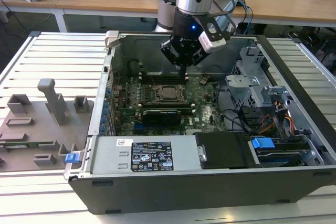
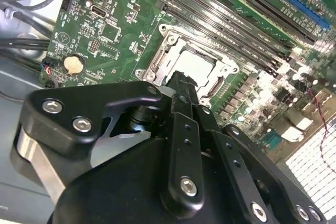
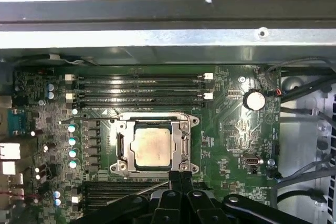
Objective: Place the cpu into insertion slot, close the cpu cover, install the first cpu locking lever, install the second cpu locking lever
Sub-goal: 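Install the first cpu locking lever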
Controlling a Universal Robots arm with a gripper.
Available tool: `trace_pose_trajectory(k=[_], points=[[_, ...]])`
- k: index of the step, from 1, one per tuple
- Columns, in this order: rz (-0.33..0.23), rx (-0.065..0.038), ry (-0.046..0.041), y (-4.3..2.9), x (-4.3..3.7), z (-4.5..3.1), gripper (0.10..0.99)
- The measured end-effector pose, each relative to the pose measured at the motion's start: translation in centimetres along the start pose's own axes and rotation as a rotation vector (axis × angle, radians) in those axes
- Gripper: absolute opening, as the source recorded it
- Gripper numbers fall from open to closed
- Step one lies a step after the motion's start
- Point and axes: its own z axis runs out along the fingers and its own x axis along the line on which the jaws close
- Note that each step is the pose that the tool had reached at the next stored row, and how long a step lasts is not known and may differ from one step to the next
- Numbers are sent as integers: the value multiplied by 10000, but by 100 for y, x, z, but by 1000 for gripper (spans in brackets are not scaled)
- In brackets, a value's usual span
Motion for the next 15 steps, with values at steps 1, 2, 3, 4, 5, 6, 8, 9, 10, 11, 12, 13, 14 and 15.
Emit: trace_pose_trajectory(k=[1, 2, 3, 4, 5, 6, 8, 9, 10, 11, 12, 13, 14, 15], points=[[66, -2, 3, 0, 0, 0, 106], [164, -4, 8, 0, 0, 0, 106], [217, -4, 11, 0, 0, 0, 106], [213, -84, 14, -1, 0, 0, 106], [207, -470, 27, 0, 0, 0, 106], [197, -731, 36, 0, 0, 0, 106], [173, -891, 41, 0, 0, 0, 106], [173, -890, 42, 0, 0, 0, 106], [171, -889, 41, 0, 9, 0, 106], [173, -888, 42, -1, 34, 0, 106], [172, -889, 42, -2, 59, 1, 106], [173, -889, 42, -2, 82, 2, 106], [171, -891, 41, -3, 120, 3, 106], [173, -891, 41, -4, 162, 4, 106]])
